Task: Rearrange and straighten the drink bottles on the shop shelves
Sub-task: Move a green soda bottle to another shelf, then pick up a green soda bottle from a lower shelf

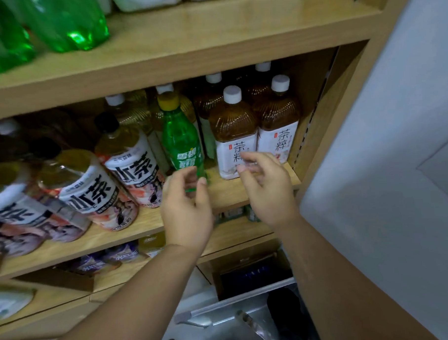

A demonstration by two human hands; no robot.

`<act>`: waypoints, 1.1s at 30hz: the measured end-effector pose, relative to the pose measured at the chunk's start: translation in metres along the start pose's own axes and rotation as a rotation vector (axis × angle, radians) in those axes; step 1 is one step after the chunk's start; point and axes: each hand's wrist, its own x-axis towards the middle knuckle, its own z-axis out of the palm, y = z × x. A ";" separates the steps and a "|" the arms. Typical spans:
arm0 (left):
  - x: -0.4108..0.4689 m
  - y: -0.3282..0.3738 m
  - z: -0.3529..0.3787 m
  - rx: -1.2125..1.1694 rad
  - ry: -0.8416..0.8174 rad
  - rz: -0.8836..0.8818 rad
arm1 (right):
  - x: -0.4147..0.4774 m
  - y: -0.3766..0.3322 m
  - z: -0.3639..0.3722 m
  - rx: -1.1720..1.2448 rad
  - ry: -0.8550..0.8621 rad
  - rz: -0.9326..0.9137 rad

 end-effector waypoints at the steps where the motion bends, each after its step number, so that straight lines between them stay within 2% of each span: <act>1: 0.006 0.003 -0.010 0.002 0.027 -0.007 | 0.002 -0.008 0.007 0.032 -0.044 0.001; 5: 0.031 0.016 -0.033 0.079 -0.014 -0.033 | 0.017 -0.037 0.032 0.097 -0.250 0.058; 10: 0.043 0.023 -0.036 0.088 -0.124 -0.089 | 0.041 -0.055 0.051 -0.153 -0.441 0.116; 14: 0.048 0.025 -0.037 -0.040 -0.157 -0.204 | 0.043 -0.054 0.058 -0.094 -0.398 0.174; 19: 0.045 0.021 -0.052 -0.139 -0.143 -0.124 | 0.028 -0.052 0.048 -0.058 -0.357 0.064; 24: 0.038 0.039 -0.070 -0.333 -0.218 -0.075 | 0.008 -0.071 0.016 0.211 -0.322 0.026; 27: 0.035 0.052 -0.083 -0.428 -0.297 -0.060 | -0.002 -0.089 -0.014 0.347 -0.154 0.046; 28: 0.031 0.053 -0.082 -0.406 -0.316 -0.065 | 0.000 -0.092 -0.021 0.343 -0.111 0.031; 30: 0.018 0.057 -0.067 -0.337 -0.326 -0.108 | 0.005 -0.098 -0.011 0.186 -0.183 -0.004; 31: 0.006 0.053 -0.056 -0.292 -0.318 -0.174 | 0.001 -0.092 0.008 0.097 -0.223 0.038; 32: -0.008 0.050 -0.046 -0.288 -0.341 -0.265 | -0.011 -0.088 0.023 0.161 -0.225 0.169; 33: -0.011 0.045 -0.024 -0.304 -0.356 -0.277 | -0.013 -0.068 0.035 0.224 -0.180 0.256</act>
